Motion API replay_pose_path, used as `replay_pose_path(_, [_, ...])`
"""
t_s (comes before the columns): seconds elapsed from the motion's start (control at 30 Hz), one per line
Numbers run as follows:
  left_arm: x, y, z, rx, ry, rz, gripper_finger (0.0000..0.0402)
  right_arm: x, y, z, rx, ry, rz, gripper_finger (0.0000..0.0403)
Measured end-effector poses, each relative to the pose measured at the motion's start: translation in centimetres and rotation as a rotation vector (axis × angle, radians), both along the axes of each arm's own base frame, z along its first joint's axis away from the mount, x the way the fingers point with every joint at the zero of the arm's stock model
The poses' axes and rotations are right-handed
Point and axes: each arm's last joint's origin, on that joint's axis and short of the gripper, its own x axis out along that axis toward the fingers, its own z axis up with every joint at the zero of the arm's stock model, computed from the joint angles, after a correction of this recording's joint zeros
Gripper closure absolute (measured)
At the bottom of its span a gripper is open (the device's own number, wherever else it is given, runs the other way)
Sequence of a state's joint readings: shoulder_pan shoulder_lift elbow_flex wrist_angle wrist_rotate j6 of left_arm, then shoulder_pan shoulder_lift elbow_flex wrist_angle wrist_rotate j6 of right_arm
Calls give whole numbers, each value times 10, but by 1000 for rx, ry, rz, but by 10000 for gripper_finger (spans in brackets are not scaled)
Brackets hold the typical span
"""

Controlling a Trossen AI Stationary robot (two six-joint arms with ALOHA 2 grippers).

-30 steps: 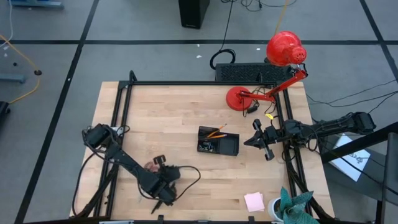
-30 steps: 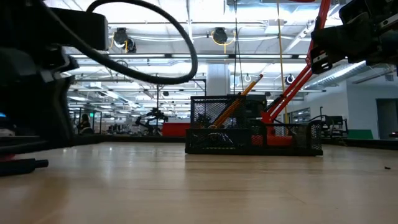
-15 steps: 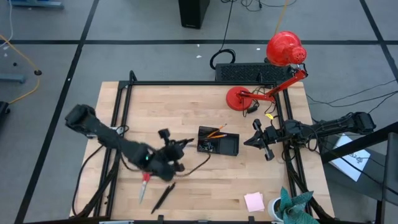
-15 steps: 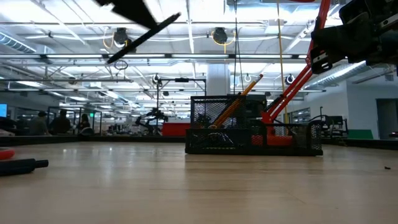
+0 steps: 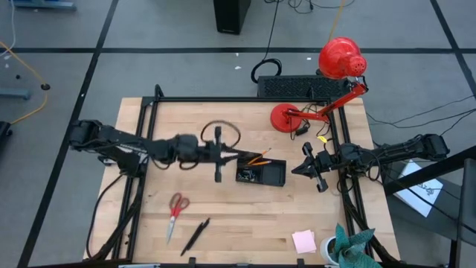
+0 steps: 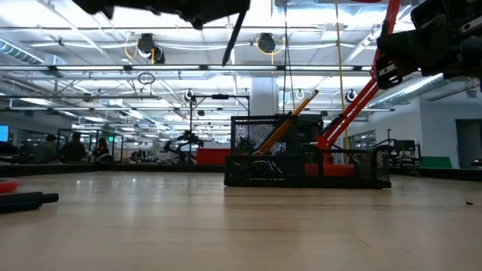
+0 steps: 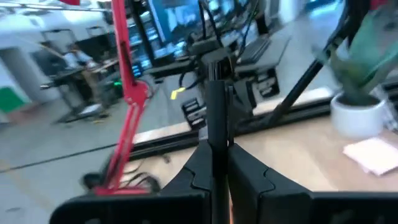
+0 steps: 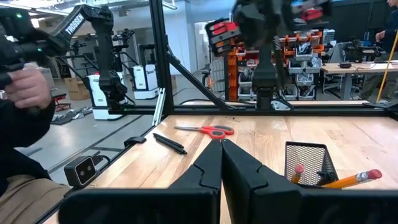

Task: Pick and place office supplies into organizer
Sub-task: Put the black pen into the desk organizer

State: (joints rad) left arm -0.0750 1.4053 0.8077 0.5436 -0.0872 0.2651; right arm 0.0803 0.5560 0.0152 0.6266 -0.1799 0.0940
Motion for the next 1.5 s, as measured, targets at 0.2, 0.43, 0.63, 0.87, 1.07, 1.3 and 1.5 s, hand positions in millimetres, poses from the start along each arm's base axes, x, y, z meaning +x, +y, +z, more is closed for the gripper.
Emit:
replay_pose_path(0.2, [12,23,-9,-79,-46,-121,376,0,0,1,0,-9,-1,403])
replay_pose_path(0.43, [31,38,-41,-78,-18,-130,376,0,0,1,0,-12,-2,403])
replay_pose_path(0.63, [42,47,-65,-119,7,-144,376,0,0,1,0,-10,-2,403])
replay_pose_path(0.87, [49,49,-86,-129,40,-137,376,0,0,1,-1,-6,-1,403])
replay_pose_path(1.07, [53,56,-111,-150,105,-93,376,0,0,1,7,-5,-1,403])
replay_pose_path(1.3, [55,58,-123,-167,142,-84,376,0,0,1,7,-6,0,403])
replay_pose_path(1.5, [55,58,-127,-160,181,-74,376,0,0,1,7,-8,-1,403])
